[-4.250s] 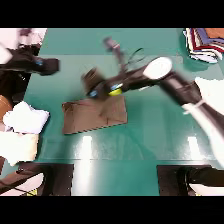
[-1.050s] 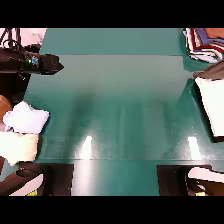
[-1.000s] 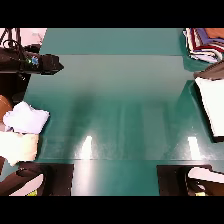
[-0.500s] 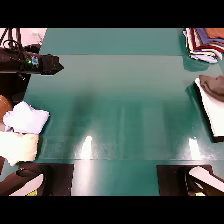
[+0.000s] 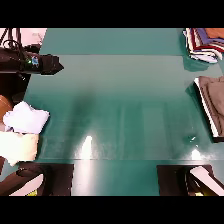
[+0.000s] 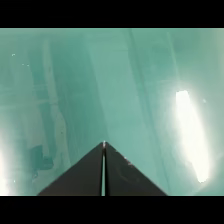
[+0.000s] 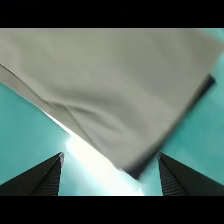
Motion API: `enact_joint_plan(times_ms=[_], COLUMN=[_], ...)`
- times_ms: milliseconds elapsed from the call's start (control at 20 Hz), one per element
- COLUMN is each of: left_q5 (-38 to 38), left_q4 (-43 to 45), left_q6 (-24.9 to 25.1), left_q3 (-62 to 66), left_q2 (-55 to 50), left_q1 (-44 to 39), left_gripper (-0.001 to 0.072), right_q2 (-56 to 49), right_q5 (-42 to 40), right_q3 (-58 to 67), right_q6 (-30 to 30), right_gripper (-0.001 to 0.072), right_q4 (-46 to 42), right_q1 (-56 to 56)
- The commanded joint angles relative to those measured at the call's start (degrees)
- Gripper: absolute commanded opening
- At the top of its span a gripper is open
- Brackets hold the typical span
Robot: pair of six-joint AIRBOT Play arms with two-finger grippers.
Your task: Fold the shirts.
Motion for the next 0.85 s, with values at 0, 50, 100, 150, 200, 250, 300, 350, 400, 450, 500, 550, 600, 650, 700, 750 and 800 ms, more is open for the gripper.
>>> enact_joint_plan(times_ms=[0, 50, 100, 150, 200, 250, 300, 350, 400, 450, 500, 550, 600, 650, 700, 750, 800], left_q5=[1.14, 0.92, 0.44, 0.57, 1.03, 1.49, 1.86, 2.12, 2.45, 2.95, 3.45, 3.89, 4.28, 4.66, 4.70, 4.70, 4.70], left_q4=[0.02, 0.00, -0.04, -0.04, -0.04, -0.04, -0.04, -0.04, -0.04, -0.04, -0.04, -0.04, -0.04, -0.04, -0.04, -0.04, -0.04], left_q6=[-0.02, -0.02, -0.22, -0.46, -0.46, -0.46, -0.46, -0.46, -0.46, -0.46, -0.46, -0.46, -0.46, -0.46, -0.46, -0.46, -0.46], left_q3=[0.00, 0.00, 0.00, 0.00, 0.00, 0.00, 0.00, 0.02, 0.00, 0.02, 0.00, 0.00, 0.00, 0.00, 0.02, 0.00, 0.02], left_q2=[0.04, 0.04, 0.04, 0.04, 0.04, 0.04, 0.04, 0.04, 0.04, 0.04, 0.04, 0.04, 0.04, 0.04, 0.04, 0.04, 0.04], left_q1=[-0.02, -0.02, -0.02, -0.02, -0.02, -0.02, -0.02, -0.02, -0.02, -0.02, -0.02, -0.02, -0.02, -0.02, -0.02, -0.02, -0.02], left_gripper=[0.0027, 0.0026, 0.0026, 0.0027, 0.0027, 0.0027, 0.0026, 0.0027, 0.0027, 0.0026, 0.0027, 0.0027, 0.0027, 0.0026, 0.0027, 0.0027, 0.0026], right_q2=[1.16, 1.16, 1.16, 1.16, 1.14, 1.14, 1.14, 1.14, 1.16, 1.14, 1.16, 1.16, 1.20, 1.18, 1.18, 1.18, 1.18], right_q5=[-1.29, -1.25, -1.29, -1.62, -2.14, -2.86, -3.63, -4.74, -5.73, -5.86, -5.73, -5.84, -5.77, -5.62, -5.46, -5.49, -5.49], right_q3=[3.65, 4.90, 6.01, 6.97, 7.74, 8.41, 9.07, 9.68, 10.08, 10.58, 10.97, 11.17, 11.15, 11.10, 11.10, 11.10, 11.10], right_q6=[0.35, 0.35, 0.35, 0.35, 0.35, 0.33, 0.31, 0.28, 0.28, 0.15, 0.07, 0.07, 0.09, 0.09, 0.09, 0.09, 0.11], right_gripper=[0.0650, 0.0650, 0.0650, 0.0649, 0.0645, 0.0570, 0.0475, 0.0357, 0.0220, 0.0086, 0.0014, 0.0013, 0.0014, 0.0014, 0.0013, 0.0013, 0.0013], right_q4=[11.26, 13.46, 14.14, 14.21, 14.14, 14.12, 14.14, 14.12, 14.14, 14.10, 14.08, 14.12, 14.14, 14.12, 14.19, 14.21, 14.25], right_q1=[7.78, 12.81, 17.94, 23.65, 28.85, 33.79, 38.80, 43.30, 46.97, 50.34, 52.92, 54.99, 56.41, 57.42, 57.96, 58.23, 58.21])
